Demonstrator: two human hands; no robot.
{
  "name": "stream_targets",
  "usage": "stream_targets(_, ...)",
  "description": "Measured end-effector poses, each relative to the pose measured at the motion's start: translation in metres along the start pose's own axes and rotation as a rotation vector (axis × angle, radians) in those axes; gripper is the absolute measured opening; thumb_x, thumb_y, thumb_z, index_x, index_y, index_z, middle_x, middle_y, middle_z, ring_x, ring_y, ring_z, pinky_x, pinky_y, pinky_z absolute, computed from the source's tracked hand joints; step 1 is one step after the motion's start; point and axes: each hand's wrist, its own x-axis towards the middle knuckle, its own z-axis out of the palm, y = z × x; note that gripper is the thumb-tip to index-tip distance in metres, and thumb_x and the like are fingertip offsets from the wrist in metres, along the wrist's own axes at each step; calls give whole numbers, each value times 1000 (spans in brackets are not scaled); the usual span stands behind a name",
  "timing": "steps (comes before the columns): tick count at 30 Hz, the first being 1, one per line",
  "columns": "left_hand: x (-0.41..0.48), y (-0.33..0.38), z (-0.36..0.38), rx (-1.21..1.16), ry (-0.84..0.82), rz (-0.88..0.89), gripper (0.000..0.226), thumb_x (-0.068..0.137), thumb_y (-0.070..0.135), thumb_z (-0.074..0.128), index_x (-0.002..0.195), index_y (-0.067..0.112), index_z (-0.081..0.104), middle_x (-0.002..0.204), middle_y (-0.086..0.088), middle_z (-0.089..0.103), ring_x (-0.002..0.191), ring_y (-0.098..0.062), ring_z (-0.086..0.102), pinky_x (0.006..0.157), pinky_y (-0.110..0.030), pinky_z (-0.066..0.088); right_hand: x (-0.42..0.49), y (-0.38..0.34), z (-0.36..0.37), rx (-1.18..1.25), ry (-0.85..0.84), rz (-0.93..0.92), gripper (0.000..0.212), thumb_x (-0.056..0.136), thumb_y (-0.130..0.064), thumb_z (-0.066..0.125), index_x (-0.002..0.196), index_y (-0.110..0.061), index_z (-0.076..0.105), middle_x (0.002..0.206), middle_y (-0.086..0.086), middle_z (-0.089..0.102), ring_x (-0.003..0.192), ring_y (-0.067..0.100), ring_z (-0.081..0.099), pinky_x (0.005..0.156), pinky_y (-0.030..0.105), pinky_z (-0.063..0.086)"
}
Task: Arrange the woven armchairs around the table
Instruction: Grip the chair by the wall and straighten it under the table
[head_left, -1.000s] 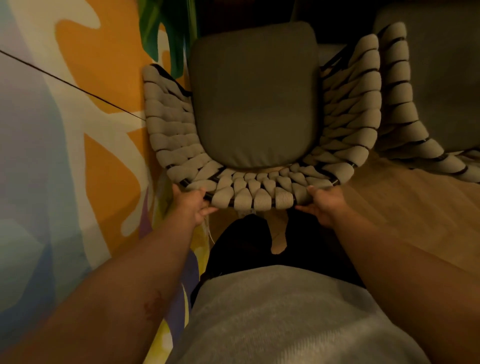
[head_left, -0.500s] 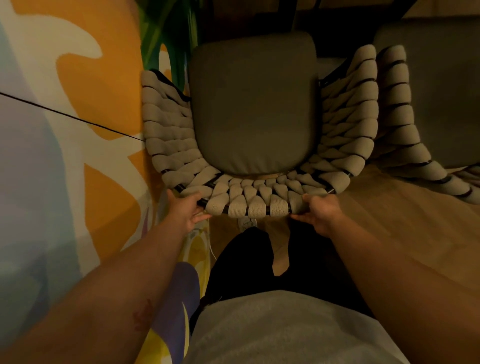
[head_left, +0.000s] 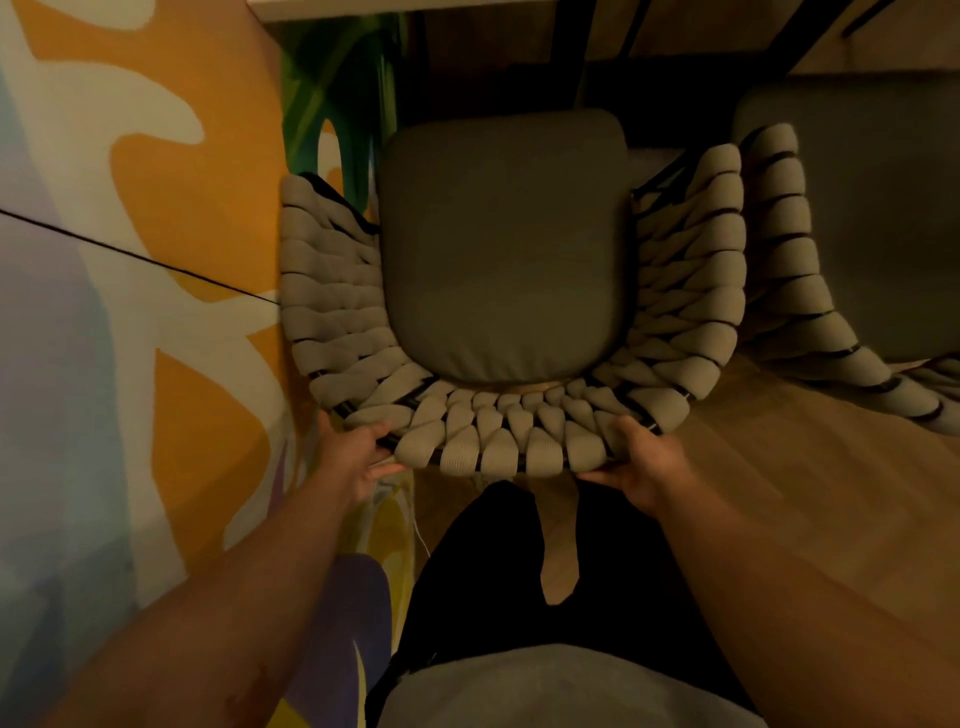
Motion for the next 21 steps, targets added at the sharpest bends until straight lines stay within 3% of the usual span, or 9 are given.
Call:
stream_targets(5, 6, 4, 4, -26, 20, -7, 96, 95, -5, 61, 158, 43, 7, 157, -15, 40, 119, -40, 63, 66, -54, 59, 9, -9, 0, -15, -6, -52, 8, 101, -16, 57, 101, -24, 58, 102, 8, 64, 90, 38, 68, 83, 68, 55)
stream_targets(7, 9, 10, 8, -39, 28, 7, 98, 95, -6, 60, 159, 43, 4, 158, -15, 38, 119, -40, 63, 72, -56, 59, 14, -14, 2, -12, -12, -91, 15, 100, -16, 59, 113, -23, 57, 107, 10, 66, 93, 41, 69, 77, 68, 56)
stream_targets(9, 13, 17, 9, -30, 30, 35, 98, 95, -6, 60, 158, 43, 4, 158, -15, 38, 111, -39, 65, 66, -55, 61, 20, -16, 4, 2, 14, -110, 29, 97, -16, 63, 123, -24, 55, 114, 12, 66, 93, 43, 71, 69, 68, 57)
stream_targets(11, 15, 20, 9, -7, 33, 54, 98, 95, -5, 61, 158, 44, 5, 158, -15, 39, 104, -38, 67, 59, -53, 62, 22, -14, 5, 11, 28, -119, 31, 94, -16, 66, 122, -25, 56, 118, 13, 67, 93, 44, 71, 65, 66, 58)
stream_targets(16, 19, 15, 8, 39, 41, 105, 94, 96, 0, 62, 158, 41, 4, 156, -15, 40, 84, -27, 66, 67, -53, 60, 19, -16, -1, 21, -49, -99, 36, 93, -16, 69, 125, -22, 57, 119, 13, 66, 98, 43, 70, 69, 63, 59)
stream_targets(19, 23, 12, 5, 29, -2, 123, 82, 94, 11, 68, 154, 37, 19, 143, -12, 49, 89, -28, 65, 65, -51, 60, 26, -31, -13, 48, -84, -111, 36, 91, -32, 71, 125, -23, 60, 117, 7, 69, 105, 36, 68, 82, 66, 56)
stream_targets(21, 32, 15, 5, 4, -29, 107, 66, 92, 15, 72, 147, 26, 38, 134, -9, 58, 98, -33, 66, 68, -53, 60, 38, -42, -17, 29, -54, -153, 36, 92, -31, 70, 125, -22, 62, 118, 7, 71, 104, 33, 69, 80, 61, 58)
